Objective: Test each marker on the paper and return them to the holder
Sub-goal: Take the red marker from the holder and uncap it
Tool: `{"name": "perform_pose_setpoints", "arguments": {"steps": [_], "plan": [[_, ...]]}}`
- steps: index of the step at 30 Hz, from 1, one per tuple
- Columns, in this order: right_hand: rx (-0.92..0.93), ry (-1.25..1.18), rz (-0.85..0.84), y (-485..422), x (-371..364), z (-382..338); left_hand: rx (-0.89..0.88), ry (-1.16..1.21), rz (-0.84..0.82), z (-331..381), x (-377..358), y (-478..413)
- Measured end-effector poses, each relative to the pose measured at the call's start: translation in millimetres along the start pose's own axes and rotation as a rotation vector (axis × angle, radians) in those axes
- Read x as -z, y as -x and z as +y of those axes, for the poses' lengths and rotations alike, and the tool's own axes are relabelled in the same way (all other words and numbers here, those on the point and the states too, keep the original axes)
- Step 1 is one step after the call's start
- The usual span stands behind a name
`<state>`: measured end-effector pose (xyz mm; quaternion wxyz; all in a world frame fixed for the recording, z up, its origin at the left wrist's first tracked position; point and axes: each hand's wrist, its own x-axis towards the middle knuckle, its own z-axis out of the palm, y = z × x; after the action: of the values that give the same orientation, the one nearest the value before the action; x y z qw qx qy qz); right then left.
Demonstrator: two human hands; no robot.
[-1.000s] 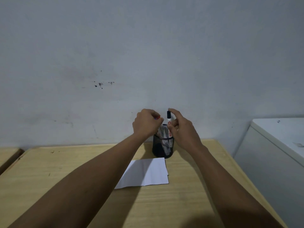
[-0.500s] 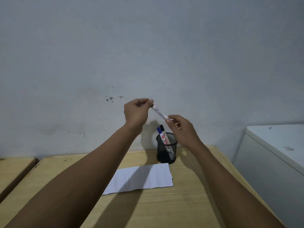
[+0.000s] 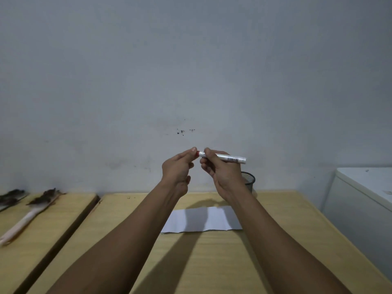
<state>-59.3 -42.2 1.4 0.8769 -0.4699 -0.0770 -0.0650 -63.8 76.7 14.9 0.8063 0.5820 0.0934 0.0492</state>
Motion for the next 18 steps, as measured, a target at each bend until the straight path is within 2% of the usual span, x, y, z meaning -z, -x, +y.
{"name": "perform_pose_setpoints", "arguments": {"steps": [9, 12, 14, 16, 18], "plan": [[0.108, 0.374, -0.135, 16.3, -19.8, 36.7, 0.147, 0.005, 0.099, 5.3, 61.4, -7.3], [0.1, 0.411, -0.185, 16.1, -16.2, 47.9, 0.019, -0.041, 0.163, -3.4, 84.6, -20.0], [0.085, 0.389, -0.164, 16.6, -10.8, 56.7, -0.172, -0.187, 0.205, -17.4, 100.5, -31.1], [0.062, 0.387, -0.131, 18.1, -3.6, 66.1, -0.298, -0.52, 0.265, -35.7, 118.9, -43.9], [0.034, 0.401, -0.112, 19.0, 4.5, 75.1, -0.34, -0.859, 0.298, -53.8, 137.0, -53.0]]}}
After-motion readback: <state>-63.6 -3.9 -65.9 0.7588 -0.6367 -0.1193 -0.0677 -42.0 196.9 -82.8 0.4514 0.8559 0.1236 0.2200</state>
